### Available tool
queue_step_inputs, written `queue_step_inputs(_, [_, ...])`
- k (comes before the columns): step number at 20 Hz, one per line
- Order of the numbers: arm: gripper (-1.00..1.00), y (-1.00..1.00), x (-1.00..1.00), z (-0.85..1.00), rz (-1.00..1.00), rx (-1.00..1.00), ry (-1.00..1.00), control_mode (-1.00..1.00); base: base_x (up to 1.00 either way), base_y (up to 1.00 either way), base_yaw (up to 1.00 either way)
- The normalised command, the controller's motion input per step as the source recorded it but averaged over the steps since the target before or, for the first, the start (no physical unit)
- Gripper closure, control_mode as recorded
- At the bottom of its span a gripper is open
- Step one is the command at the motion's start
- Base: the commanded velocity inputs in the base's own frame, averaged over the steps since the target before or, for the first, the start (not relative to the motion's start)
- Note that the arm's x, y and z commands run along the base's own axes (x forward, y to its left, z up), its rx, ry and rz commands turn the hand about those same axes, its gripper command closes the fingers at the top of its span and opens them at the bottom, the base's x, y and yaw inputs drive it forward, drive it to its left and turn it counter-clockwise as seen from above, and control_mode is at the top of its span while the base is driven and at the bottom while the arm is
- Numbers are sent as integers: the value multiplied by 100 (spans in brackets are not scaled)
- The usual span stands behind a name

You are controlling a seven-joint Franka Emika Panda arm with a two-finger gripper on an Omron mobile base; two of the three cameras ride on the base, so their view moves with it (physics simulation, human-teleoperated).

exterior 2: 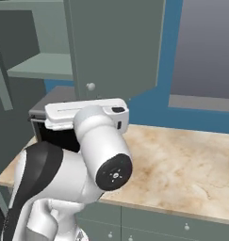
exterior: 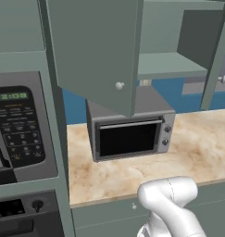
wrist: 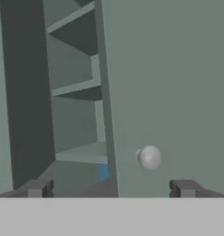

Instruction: Close all open cabinet doors.

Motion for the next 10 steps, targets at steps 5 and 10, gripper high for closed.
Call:
queue_step_inputs(5, [-100, -10, 43, -11, 9, 0, -2, -100, 0, 0, 0])
queue_step_inputs(10, [-100, -4, 37, -20, 9, 0, -3, -100, 0, 0, 0])
